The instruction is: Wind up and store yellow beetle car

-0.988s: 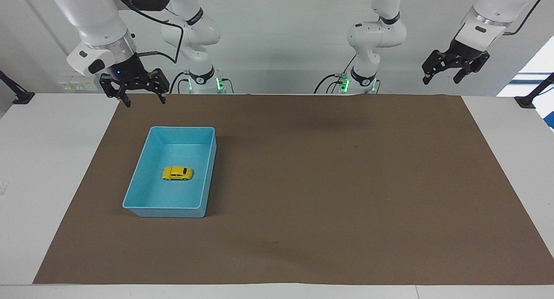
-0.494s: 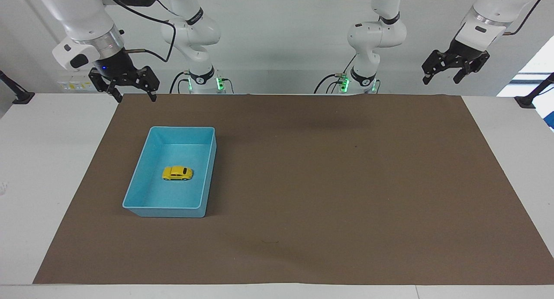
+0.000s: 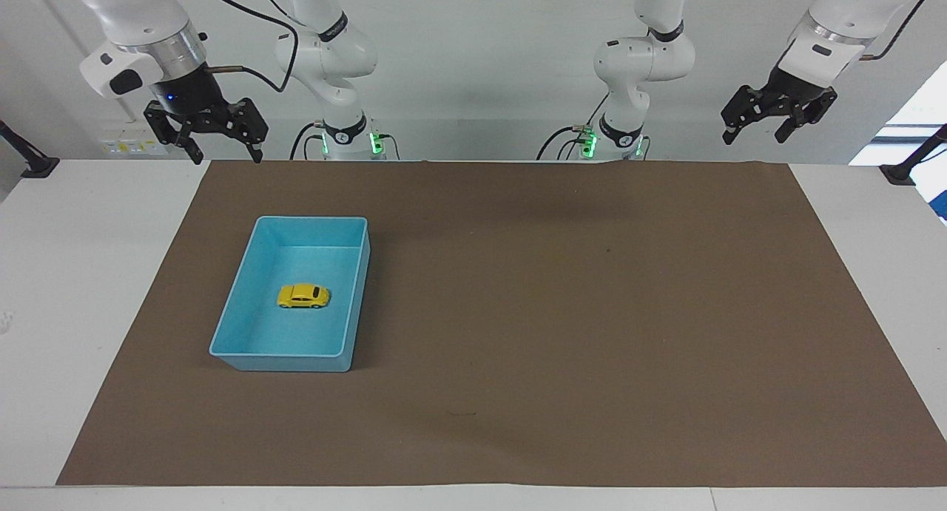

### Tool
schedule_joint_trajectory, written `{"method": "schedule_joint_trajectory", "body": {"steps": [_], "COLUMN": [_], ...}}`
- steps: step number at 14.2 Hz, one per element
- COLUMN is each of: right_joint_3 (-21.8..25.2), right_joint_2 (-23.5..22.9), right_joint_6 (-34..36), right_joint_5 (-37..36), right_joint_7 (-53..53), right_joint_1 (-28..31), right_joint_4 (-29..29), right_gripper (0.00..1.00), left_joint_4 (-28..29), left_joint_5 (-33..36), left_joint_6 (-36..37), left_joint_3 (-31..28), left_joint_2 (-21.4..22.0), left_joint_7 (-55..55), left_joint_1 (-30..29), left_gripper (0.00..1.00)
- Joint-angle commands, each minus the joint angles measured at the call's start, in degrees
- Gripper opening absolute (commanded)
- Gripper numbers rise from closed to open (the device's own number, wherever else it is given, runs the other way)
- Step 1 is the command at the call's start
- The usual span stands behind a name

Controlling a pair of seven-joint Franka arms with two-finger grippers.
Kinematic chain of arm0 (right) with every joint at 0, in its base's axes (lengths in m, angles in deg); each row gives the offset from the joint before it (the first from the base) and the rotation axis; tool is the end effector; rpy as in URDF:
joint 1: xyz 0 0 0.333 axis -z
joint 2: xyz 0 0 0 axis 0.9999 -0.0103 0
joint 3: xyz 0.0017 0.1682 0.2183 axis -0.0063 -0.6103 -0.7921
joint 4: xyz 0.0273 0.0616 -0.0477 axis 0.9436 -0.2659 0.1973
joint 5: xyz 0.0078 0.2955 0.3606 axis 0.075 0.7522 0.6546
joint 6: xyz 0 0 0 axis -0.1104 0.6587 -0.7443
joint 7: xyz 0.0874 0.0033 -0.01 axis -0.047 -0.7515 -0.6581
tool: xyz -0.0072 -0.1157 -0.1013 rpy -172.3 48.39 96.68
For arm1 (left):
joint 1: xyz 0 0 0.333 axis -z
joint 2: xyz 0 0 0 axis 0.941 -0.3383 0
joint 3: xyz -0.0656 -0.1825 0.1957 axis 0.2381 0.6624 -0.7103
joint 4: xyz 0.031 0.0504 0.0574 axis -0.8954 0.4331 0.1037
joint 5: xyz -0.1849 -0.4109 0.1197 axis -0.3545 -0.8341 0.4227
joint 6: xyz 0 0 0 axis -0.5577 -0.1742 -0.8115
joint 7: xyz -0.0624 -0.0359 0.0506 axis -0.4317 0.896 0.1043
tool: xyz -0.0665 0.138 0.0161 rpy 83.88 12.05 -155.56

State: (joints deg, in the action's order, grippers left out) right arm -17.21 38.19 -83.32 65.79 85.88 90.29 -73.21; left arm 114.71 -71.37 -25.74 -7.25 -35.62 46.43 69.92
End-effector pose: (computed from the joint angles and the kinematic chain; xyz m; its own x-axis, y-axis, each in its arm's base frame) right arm 0.6173 -0.0245 0.5809 1.0000 -0.0040 0.0058 -0.0039 -0.9998 -0.0176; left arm 0.5682 -0.0133 0.5808 0.9988 -0.0009 -0.0493 0.0000 -0.9999 0.0171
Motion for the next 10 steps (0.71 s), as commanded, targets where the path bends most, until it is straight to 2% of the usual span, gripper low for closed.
{"method": "schedule_joint_trajectory", "body": {"steps": [1,10], "right_joint_3": [0.2,-0.2], "right_joint_2": [0.7,0.7], "right_joint_6": [-0.4,-1.1], "right_joint_5": [0.7,0.7], "right_joint_7": [1.4,1.4], "right_joint_1": [-0.2,-0.4], "right_joint_4": [-0.6,-0.6], "right_gripper": [1.0,1.0], "left_joint_4": [0.5,0.5], "left_joint_5": [-0.3,-0.3], "left_joint_6": [0.4,0.3], "left_joint_3": [0.2,0.2], "left_joint_2": [0.7,0.7], "left_joint_7": [0.7,0.6], "left_joint_1": [-0.6,-0.6], "left_gripper": [1.0,1.0]}}
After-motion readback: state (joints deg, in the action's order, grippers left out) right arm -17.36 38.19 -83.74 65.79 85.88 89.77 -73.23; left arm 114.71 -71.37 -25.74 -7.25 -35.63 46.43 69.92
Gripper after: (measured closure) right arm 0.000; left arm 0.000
